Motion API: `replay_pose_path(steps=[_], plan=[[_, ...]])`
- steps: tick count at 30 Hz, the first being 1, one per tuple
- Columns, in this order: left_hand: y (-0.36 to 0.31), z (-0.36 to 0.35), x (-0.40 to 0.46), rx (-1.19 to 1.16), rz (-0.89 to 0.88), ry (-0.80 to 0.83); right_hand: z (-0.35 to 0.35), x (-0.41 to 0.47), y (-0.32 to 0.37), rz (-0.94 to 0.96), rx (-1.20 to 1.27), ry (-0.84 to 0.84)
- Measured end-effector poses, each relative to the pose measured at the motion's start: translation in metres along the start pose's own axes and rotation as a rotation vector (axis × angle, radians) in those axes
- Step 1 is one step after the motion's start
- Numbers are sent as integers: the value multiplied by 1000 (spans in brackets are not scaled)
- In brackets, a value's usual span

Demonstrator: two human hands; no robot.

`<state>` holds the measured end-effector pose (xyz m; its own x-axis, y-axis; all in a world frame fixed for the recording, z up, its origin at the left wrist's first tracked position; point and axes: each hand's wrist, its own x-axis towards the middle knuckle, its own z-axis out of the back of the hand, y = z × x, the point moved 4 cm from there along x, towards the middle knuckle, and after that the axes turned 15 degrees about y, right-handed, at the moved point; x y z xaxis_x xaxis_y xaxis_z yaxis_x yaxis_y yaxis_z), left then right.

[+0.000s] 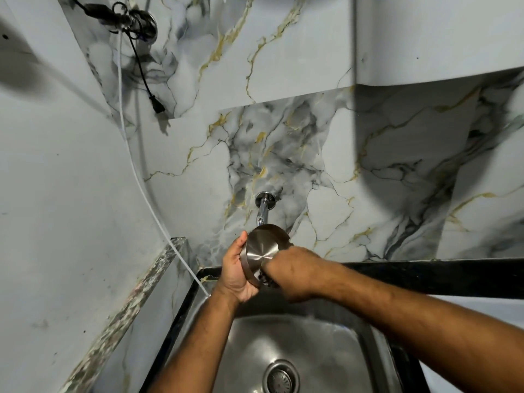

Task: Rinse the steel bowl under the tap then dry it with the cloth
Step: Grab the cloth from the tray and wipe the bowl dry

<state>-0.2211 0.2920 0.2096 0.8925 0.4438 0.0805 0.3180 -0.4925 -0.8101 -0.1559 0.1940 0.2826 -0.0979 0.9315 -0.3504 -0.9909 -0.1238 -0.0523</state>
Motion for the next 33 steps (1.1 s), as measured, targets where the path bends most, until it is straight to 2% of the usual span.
replay_pose_path(steps=[2, 3, 4, 6, 7, 10, 13, 15, 18, 20, 22, 26, 28, 30, 31, 33], plan=[[5, 7, -3, -14, -44, -34, 6, -7, -15, 47, 372, 76], [6, 11, -4, -32, -72, -50, 7, -9, -26, 68, 638, 111], [7, 15, -6, -49, -102, -62, 8, -10, -36, 79, 911, 94], [6, 20, -6, -76, -161, -54, 7, -9, -47, -36, 1283, -85], [5, 19, -6, -87, -179, -39, 5, -6, -49, -163, 1327, -216], [10, 10, -2, -82, -143, -27, 1, 6, -31, -490, 1215, -544], [18, 0, 4, -2, -77, -58, 0, 22, -7, -483, 1345, -686], [14, 7, 6, 12, -108, -71, 1, 31, 3, -346, 1345, -666], [0, 25, 1, -108, -179, -48, 2, 37, 11, 50, 1212, -385], [-5, 29, -6, -180, -143, -6, 2, 30, 8, 246, 1092, -192], [-5, 30, -12, -182, -80, 27, 7, 19, 4, 329, 830, -44], [-3, 23, -15, -127, -41, 78, 12, 7, 1, 284, -15, 148], [-1, 22, -13, -113, -17, 82, 10, 7, 2, 183, -331, 152], [-2, 28, -13, -131, -40, 69, 11, 11, -3, 35, -622, 34], [-4, 29, -13, -147, -59, 69, 11, 14, -7, -27, -709, -41], [-7, 28, -14, -185, -84, 102, 13, 12, -8, -32, -729, -245]])
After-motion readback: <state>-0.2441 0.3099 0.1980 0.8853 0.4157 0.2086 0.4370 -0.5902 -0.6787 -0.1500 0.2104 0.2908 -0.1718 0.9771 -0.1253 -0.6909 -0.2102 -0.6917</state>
